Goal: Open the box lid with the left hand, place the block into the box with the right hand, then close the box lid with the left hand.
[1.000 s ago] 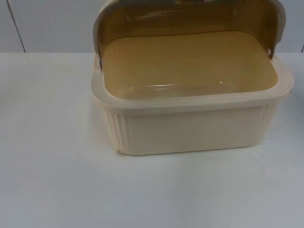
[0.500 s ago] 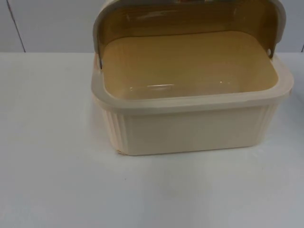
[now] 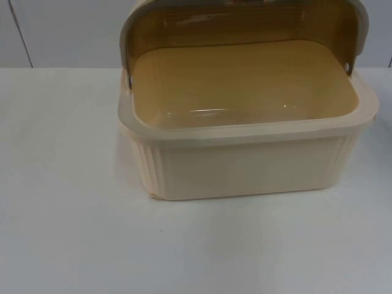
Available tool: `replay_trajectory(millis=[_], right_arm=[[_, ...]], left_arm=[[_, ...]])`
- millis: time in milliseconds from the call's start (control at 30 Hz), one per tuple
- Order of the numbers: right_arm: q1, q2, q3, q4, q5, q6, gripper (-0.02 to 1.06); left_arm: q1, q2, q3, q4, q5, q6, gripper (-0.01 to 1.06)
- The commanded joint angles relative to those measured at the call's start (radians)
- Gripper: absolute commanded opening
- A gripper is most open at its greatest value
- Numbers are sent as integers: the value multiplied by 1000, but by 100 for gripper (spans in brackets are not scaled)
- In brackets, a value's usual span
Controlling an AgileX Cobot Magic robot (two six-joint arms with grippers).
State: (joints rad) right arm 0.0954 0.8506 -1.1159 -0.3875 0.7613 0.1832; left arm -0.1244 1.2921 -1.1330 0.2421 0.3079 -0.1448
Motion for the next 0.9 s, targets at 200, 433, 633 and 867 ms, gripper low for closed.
replay_trajectory(millis=[200,433,633,867], right_arm=[[-4,-6,-6,35,19,4,105],[-4,32,-6,32,14,53,105],[-6,156,-6,-2,-80,101,105],[-132,407,-6,242,-337,-49,105]], left_arm=[[-2,-3,-1,-68,-1,-9,104],[-2,-3,0,-82,26,-47,104],[-2,-13,0,-75,27,-47,104],[-2,-17,0,-75,13,-47,104]])
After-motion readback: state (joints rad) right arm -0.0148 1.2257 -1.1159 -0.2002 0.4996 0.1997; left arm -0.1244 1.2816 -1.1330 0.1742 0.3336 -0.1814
